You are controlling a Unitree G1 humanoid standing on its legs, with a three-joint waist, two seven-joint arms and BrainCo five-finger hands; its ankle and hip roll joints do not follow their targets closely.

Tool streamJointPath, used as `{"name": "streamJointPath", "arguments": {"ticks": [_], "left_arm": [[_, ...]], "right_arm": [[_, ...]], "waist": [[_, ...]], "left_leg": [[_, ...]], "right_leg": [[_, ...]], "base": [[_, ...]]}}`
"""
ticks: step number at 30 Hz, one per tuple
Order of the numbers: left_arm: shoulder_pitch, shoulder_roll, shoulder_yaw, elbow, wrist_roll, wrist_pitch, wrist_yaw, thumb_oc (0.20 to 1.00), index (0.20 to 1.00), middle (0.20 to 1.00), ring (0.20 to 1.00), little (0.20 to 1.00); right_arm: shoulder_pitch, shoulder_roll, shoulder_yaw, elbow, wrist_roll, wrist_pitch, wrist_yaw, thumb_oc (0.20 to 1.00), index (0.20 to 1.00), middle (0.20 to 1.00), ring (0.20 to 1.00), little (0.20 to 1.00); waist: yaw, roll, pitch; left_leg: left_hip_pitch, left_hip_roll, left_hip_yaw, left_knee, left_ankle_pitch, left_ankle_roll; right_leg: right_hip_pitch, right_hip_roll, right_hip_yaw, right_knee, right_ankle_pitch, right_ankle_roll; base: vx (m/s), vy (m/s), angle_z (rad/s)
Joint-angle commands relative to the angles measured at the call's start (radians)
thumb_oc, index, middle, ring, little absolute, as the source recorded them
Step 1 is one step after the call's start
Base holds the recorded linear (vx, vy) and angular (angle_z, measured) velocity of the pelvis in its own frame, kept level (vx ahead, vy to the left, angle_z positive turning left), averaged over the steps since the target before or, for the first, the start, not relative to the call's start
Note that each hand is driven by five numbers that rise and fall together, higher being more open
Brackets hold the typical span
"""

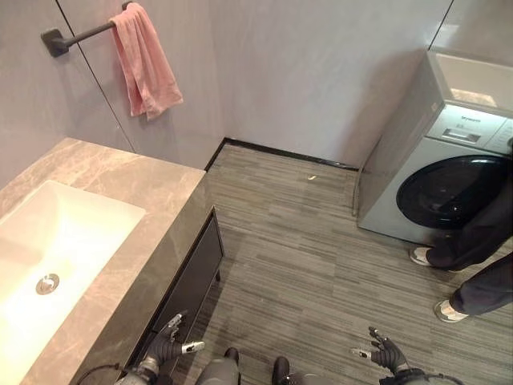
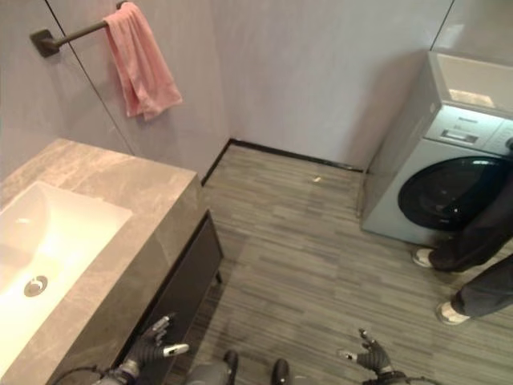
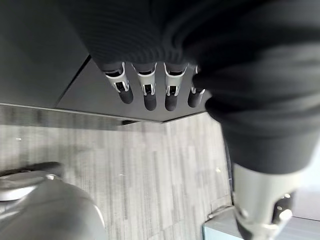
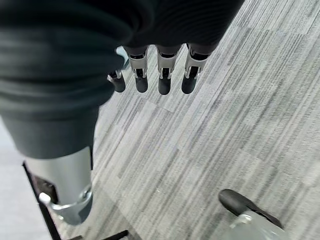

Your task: Put brush and paste in cup on sink, flatten towel.

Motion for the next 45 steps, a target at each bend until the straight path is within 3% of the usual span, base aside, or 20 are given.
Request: {"name": "streamJointPath", "arguments": {"ticks": [1, 7, 13, 16, 18, 21, 22, 23, 25, 27, 33, 38, 41, 43, 45], "left_arm": [[-0.013, 0.009, 0.028, -0.038, 0.021, -0.038, 0.020, 1.000, 1.000, 1.000, 1.000, 1.000], [-0.046, -0.007, -0.005, 0.025, 0.017, -0.049, 0.027, 1.000, 1.000, 1.000, 1.000, 1.000], [-0.098, -0.022, -0.045, 0.074, 0.008, -0.057, 0.046, 1.000, 1.000, 1.000, 1.000, 1.000], [-0.119, -0.027, -0.052, 0.089, 0.005, -0.060, 0.060, 1.000, 1.000, 1.000, 1.000, 1.000], [-0.127, -0.034, -0.055, 0.101, 0.006, -0.057, 0.065, 1.000, 1.000, 1.000, 1.000, 1.000], [-0.117, -0.031, -0.037, 0.102, -0.010, -0.054, 0.077, 1.000, 1.000, 1.000, 1.000, 1.000], [-0.120, -0.030, -0.030, 0.106, -0.010, -0.049, 0.082, 1.000, 1.000, 1.000, 1.000, 1.000], [-0.140, -0.026, -0.017, 0.132, 0.005, -0.043, 0.095, 1.000, 1.000, 1.000, 1.000, 1.000], [-0.156, -0.033, -0.009, 0.155, 0.010, -0.042, 0.109, 1.000, 1.000, 1.000, 1.000, 1.000], [-0.159, -0.032, -0.015, 0.170, 0.012, -0.041, 0.105, 1.000, 1.000, 1.000, 1.000, 1.000], [-0.150, -0.022, -0.028, 0.152, 0.007, -0.044, 0.090, 1.000, 1.000, 1.000, 1.000, 1.000], [-0.142, -0.006, -0.023, 0.118, 0.010, -0.052, 0.090, 1.000, 1.000, 1.000, 1.000, 1.000], [-0.132, 0.004, -0.016, 0.087, 0.017, -0.054, 0.091, 1.000, 1.000, 1.000, 1.000, 1.000], [-0.131, 0.012, 0.000, 0.071, 0.016, -0.057, 0.096, 1.000, 1.000, 1.000, 1.000, 1.000], [-0.129, 0.010, 0.006, 0.073, 0.014, -0.060, 0.098, 1.000, 1.000, 1.000, 1.000, 1.000]], "right_arm": [[-0.022, -0.025, -0.014, -0.018, 0.019, -0.027, -0.019, 1.000, 1.000, 1.000, 1.000, 1.000], [-0.037, -0.003, 0.011, -0.002, 0.009, -0.027, -0.024, 1.000, 1.000, 1.000, 1.000, 1.000], [-0.035, 0.015, 0.055, -0.041, 0.008, -0.031, -0.014, 1.000, 1.000, 1.000, 1.000, 1.000], [-0.052, 0.013, 0.084, -0.048, 0.003, -0.036, -0.014, 1.000, 1.000, 1.000, 1.000, 1.000], [-0.054, 0.010, 0.082, -0.049, -0.001, -0.037, -0.018, 1.000, 1.000, 1.000, 1.000, 1.000], [-0.066, 0.018, 0.067, -0.034, 0.029, -0.038, -0.024, 1.000, 1.000, 1.000, 1.000, 1.000], [-0.074, 0.022, 0.067, -0.026, 0.040, -0.038, -0.022, 1.000, 1.000, 1.000, 1.000, 1.000], [-0.096, 0.035, 0.072, -0.001, 0.053, -0.035, -0.023, 1.000, 1.000, 1.000, 1.000, 1.000], [-0.112, 0.044, 0.076, 0.005, 0.056, -0.037, -0.033, 1.000, 1.000, 1.000, 1.000, 1.000], [-0.117, 0.052, 0.081, 0.013, 0.058, -0.039, -0.038, 1.000, 1.000, 1.000, 1.000, 1.000], [-0.119, 0.066, 0.089, -0.004, 0.078, -0.043, -0.033, 1.000, 1.000, 1.000, 1.000, 1.000], [-0.122, 0.065, 0.087, -0.025, 0.085, -0.043, -0.031, 1.000, 1.000, 1.000, 1.000, 1.000], [-0.112, 0.063, 0.081, -0.051, 0.083, -0.041, -0.024, 1.000, 1.000, 1.000, 1.000, 1.000], [-0.118, 0.059, 0.090, -0.067, 0.074, -0.037, -0.020, 1.000, 1.000, 1.000, 1.000, 1.000], [-0.120, 0.059, 0.088, -0.073, 0.076, -0.039, -0.017, 1.000, 1.000, 1.000, 1.000, 1.000]], "waist": [[-0.017, -0.038, -0.010], [-0.028, -0.027, -0.055], [-0.036, -0.036, -0.074], [-0.027, -0.046, -0.060], [-0.029, -0.047, -0.045], [-0.031, -0.052, -0.033], [-0.032, -0.052, -0.027], [-0.036, -0.058, 0.005], [-0.029, -0.057, 0.016], [-0.026, -0.057, 0.011], [-0.028, -0.060, 0.004], [-0.025, -0.060, 0.010], [-0.025, -0.052, 0.016], [-0.028, -0.045, 0.055], [-0.024, -0.045, 0.054]], "left_leg": [[0.063, -0.067, 0.022, -0.025, 0.000, 0.045], [0.146, -0.054, 0.028, -0.122, 0.005, 0.056], [0.181, -0.034, 0.017, -0.173, 0.018, 0.053], [0.153, -0.059, -0.046, -0.079, 0.004, 0.049], [0.129, -0.055, -0.028, -0.040, 0.009, 0.043], [0.120, -0.050, -0.017, -0.007, -0.029, 0.056], [0.110, -0.048, -0.012, 0.015, -0.047, 0.060], [0.064, -0.054, -0.005, 0.128, -0.110, 0.073], [0.026, -0.063, -0.019, 0.235, -0.157, 0.094], [0.037, -0.067, -0.024, 0.240, -0.164, 0.102], [0.044, -0.074, -0.016, 0.226, -0.163, 0.107], [0.045, -0.085, 0.008, 0.220, -0.181, 0.125], [0.062, -0.104, 0.017, 0.211, -0.189, 0.143], [0.070, -0.106, 0.040, 0.212, -0.204, 0.165], [0.071, -0.102, 0.045, 0.217, -0.197, 0.167]], "right_leg": [[0.173, -0.038, 0.027, -0.167, 0.028, 0.118], [0.206, -0.039, 0.042, -0.218, 0.034, 0.119], [0.216, -0.023, 0.085, -0.259, 0.051, 0.117], [0.204, -0.008, 0.129, -0.242, 0.046, 0.109], [0.200, -0.007, 0.124, -0.223, 0.040, 0.107], [0.169, 0.007, 0.106, -0.126, -0.008, 0.101], [0.136, 0.009, 0.099, -0.070, -0.027, 0.101], [0.087, -0.001, 0.076, 0.050, -0.071, 0.094], [0.069, 0.000, 0.060, 0.131, -0.116, 0.080], [0.083, 0.005, 0.060, 0.127, -0.120, 0.076], [0.096, -0.006, 0.065, 0.093, -0.107, 0.085], [0.080, -0.026, 0.106, 0.111, -0.100, 0.102], [0.033, -0.049, 0.131, 0.201, -0.070, 0.131], [-0.067, -0.062, 0.155, 0.342, 0.038, 0.167], [-0.092, -0.040, 0.153, 0.300, 0.021, 0.159]], "base": [[0.19, 0.050, 0.00], [0.10, 0.030, -0.05], [0.04, -0.023, -0.12], [0.00, -0.025, -0.27], [-0.01, -0.002, -0.62], [-0.01, -0.013, -0.04], [-0.10, -0.014, 0.03], [-0.10, -0.021, 0.06], [0.02, -0.028, 0.26], [0.11, 0.011, 0.23], [0.05, 0.070, 0.03], [0.02, 0.134, -0.10], [0.02, 0.185, -0.24], [-0.07, 0.153, -0.13], [0.04, 0.053, -0.30]]}}
